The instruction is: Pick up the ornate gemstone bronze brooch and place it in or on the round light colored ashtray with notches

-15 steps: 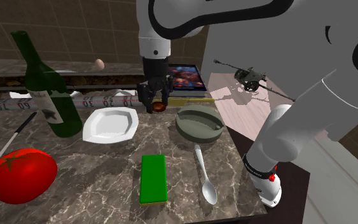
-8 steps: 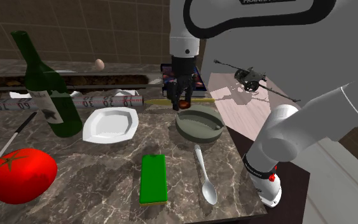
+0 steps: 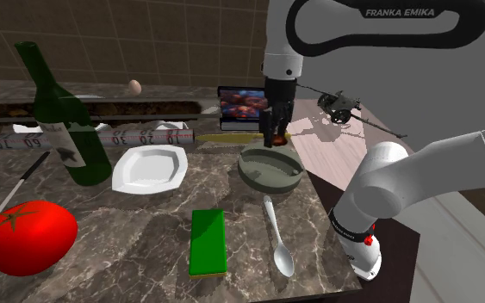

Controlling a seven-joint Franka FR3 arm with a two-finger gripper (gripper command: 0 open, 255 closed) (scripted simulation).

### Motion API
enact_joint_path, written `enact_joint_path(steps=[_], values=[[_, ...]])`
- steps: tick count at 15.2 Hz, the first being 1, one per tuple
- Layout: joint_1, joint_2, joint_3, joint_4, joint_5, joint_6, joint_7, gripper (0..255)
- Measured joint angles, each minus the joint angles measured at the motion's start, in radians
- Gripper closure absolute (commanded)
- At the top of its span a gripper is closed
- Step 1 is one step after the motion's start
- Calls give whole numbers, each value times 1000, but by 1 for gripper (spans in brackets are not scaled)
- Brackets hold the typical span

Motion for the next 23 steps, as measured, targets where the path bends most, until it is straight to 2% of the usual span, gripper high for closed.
enact_joint_path(steps=[11, 18, 19, 23], values=[[2, 2, 14, -149, 14, 148, -30, 255], [3, 7, 16, -162, 16, 166, -32, 255], [3, 7, 16, -162, 16, 166, -32, 0], [3, 7, 16, -162, 16, 166, -32, 0]])
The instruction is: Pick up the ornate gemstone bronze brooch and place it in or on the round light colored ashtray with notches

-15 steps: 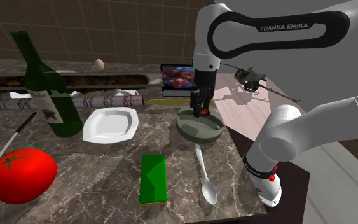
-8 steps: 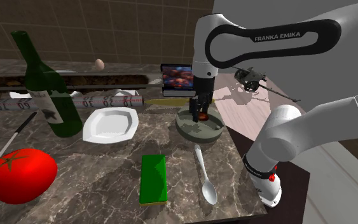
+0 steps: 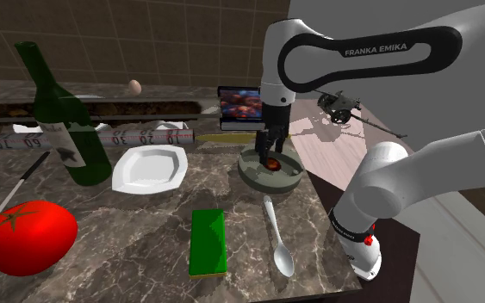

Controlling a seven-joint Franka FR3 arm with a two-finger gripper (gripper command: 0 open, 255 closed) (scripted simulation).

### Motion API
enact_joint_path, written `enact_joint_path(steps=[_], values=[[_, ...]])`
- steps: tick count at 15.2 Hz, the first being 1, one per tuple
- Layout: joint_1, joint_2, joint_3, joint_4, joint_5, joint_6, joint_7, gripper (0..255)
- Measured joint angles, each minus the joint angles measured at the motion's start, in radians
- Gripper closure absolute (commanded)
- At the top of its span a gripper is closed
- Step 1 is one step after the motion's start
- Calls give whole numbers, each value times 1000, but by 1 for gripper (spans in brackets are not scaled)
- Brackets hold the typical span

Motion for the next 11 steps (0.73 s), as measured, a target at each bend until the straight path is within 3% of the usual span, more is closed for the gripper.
enact_joint_path(steps=[11], values=[[-14, 16, -26, 131, -27, -116, 4, 0]])
